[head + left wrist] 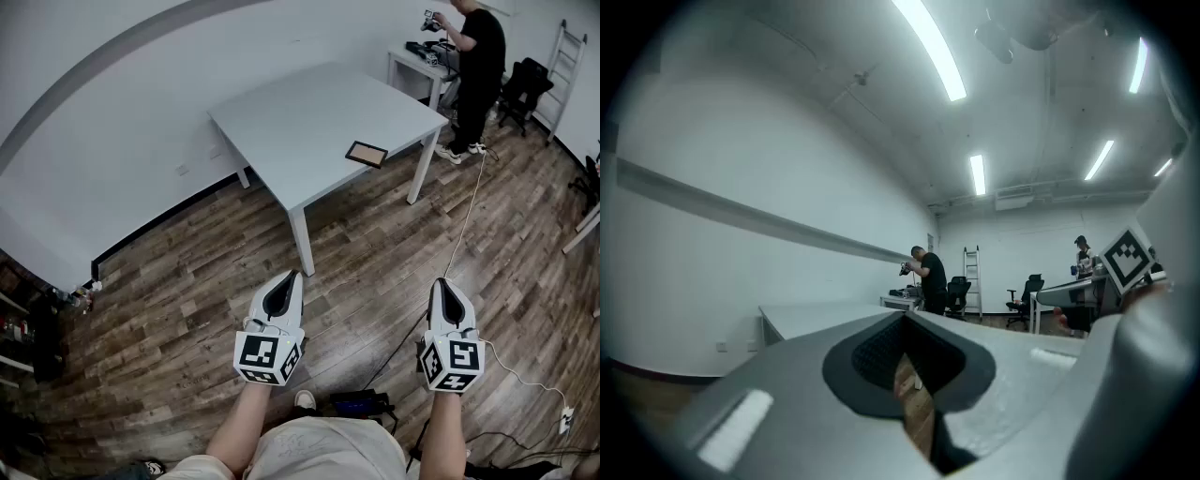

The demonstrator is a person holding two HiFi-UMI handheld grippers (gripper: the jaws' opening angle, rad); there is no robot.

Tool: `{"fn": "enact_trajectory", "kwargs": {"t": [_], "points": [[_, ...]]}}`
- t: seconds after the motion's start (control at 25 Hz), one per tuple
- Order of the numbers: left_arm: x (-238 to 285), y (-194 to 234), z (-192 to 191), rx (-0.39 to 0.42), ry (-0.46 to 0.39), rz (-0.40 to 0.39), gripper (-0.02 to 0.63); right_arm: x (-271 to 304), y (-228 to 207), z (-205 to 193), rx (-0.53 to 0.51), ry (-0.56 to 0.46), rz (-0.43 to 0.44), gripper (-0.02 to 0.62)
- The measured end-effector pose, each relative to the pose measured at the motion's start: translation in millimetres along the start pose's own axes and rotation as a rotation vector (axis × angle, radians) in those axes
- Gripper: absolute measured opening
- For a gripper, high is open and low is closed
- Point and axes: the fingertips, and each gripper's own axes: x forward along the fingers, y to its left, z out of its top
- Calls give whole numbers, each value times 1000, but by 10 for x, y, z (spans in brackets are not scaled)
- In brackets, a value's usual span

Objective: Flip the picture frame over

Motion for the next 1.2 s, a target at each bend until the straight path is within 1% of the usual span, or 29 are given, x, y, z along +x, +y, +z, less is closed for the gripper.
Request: {"fn": "enact_trajectory", "kwargs": {"t": [0.4,0.68,0.8,1.04,1.2], "points": [[30,-92,-25,0,8,-8,0,-11,-52,-26,-7,2,-1,20],[99,-217,-2,15,14,-11,0,-18,-126,12,-1,-12,1,20],[155,-331,0,22,15,-13,0,-14,-179,18,6,-24,16,21],[342,-714,-19,44,15,-19,0,-9,-387,-1,37,-46,57,21],[469,-909,-20,47,11,-2,0,15,-568,-24,45,-47,82,21]]}}
